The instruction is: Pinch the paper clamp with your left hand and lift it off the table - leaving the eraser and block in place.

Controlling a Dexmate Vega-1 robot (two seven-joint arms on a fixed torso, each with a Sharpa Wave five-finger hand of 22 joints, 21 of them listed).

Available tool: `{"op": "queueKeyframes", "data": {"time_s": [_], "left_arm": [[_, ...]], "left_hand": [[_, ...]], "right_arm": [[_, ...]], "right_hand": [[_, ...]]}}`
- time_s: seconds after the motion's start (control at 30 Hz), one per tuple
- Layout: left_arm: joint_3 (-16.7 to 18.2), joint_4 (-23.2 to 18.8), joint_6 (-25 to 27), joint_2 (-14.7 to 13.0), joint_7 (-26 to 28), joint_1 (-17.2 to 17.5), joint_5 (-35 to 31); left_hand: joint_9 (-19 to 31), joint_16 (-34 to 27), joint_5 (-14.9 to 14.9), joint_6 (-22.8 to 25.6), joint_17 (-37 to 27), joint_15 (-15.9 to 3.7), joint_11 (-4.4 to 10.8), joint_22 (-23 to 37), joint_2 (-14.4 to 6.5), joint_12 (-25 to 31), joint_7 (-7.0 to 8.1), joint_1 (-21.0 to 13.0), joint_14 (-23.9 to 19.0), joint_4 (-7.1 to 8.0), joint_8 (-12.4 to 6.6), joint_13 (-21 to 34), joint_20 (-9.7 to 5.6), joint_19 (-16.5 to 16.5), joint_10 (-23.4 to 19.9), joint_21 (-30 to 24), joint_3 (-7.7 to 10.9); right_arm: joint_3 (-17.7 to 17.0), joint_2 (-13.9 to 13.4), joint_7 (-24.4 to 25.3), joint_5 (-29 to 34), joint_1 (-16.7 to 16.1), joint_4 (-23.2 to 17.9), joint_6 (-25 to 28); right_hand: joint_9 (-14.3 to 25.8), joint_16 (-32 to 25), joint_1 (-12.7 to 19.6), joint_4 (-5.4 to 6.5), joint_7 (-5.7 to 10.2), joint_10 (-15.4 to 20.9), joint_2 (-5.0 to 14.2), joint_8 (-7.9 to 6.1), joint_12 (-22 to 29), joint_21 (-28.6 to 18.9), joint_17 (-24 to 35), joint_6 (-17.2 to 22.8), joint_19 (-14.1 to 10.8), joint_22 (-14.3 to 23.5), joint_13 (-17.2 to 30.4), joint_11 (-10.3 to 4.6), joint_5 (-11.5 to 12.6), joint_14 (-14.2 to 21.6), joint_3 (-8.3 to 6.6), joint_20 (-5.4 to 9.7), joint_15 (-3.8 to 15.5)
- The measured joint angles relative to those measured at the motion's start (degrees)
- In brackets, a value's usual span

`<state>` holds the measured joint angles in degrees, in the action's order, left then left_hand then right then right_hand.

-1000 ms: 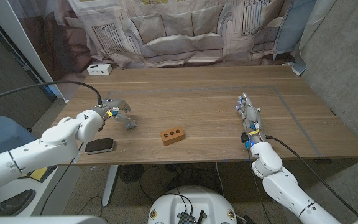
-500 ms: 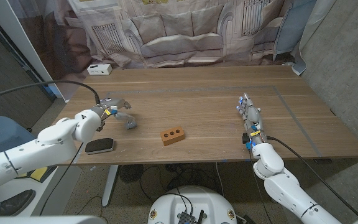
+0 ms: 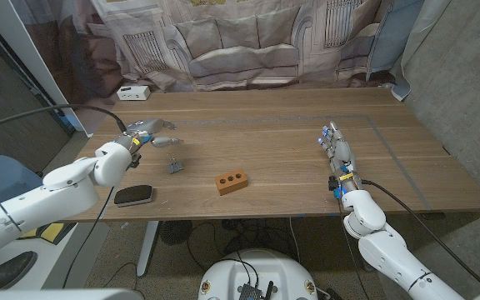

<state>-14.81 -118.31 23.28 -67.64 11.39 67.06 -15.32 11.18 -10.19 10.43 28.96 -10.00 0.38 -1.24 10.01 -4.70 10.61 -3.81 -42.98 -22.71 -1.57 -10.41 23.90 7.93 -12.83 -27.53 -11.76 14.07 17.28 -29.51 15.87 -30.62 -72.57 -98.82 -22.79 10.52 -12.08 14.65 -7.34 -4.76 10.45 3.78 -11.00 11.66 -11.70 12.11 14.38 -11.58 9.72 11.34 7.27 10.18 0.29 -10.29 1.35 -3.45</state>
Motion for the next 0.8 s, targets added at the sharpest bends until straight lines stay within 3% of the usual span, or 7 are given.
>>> {"op": "queueKeyframes", "data": {"time_s": [0.27,0.47,0.8], "left_arm": [[2.13,1.93,-3.27,3.37,3.08,-1.45,3.74],[2.43,5.19,-7.56,6.39,3.85,-4.11,6.79],[2.32,10.19,-14.84,11.61,5.35,-6.5,12.22]], "left_hand": [[-0.27,-0.45,0.0,1.27,0.0,0.22,-0.2,0.0,-0.64,0.8,0.26,-0.04,-1.67,-0.19,-0.45,-1.02,-1.6,-2.53,-1.24,-0.84,0.22],[-0.27,-0.45,-0.28,1.97,0.0,0.53,-0.8,-0.01,1.54,0.87,-0.27,4.55,-1.98,1.1,-0.45,-1.97,-1.77,-3.29,-1.86,-0.84,-1.59],[-0.27,-0.45,-0.28,1.31,0.01,1.42,-1.64,0.28,1.67,0.87,-1.13,5.9,-1.71,1.49,-0.45,-2.52,-1.49,-3.57,-1.43,-0.84,-1.99]], "right_arm": [[-0.49,-1.0,-3.47,-1.96,0.77,0.48,-0.84],[-0.36,-1.51,-7.4,-3.54,2.56,2.32,-1.68],[-0.05,-1.17,-9.86,-3.55,6.08,5.4,-3.26]], "right_hand": [[0.0,0.0,0.0,0.0,-0.16,0.0,0.0,0.0,0.0,0.0,0.0,-0.16,0.0,0.0,-0.01,0.0,0.0,0.0,0.0,0.0,0.0],[0.0,0.0,0.0,-0.23,0.05,0.0,0.0,0.0,0.0,0.0,0.0,0.05,0.0,0.0,-0.01,0.0,0.0,0.0,0.23,-0.01,-0.01],[0.0,0.0,0.0,-0.24,-0.25,0.41,0.0,0.0,0.0,0.0,0.0,0.36,-0.31,-0.13,-0.01,-0.01,0.0,0.31,0.24,0.3,0.3]]}}
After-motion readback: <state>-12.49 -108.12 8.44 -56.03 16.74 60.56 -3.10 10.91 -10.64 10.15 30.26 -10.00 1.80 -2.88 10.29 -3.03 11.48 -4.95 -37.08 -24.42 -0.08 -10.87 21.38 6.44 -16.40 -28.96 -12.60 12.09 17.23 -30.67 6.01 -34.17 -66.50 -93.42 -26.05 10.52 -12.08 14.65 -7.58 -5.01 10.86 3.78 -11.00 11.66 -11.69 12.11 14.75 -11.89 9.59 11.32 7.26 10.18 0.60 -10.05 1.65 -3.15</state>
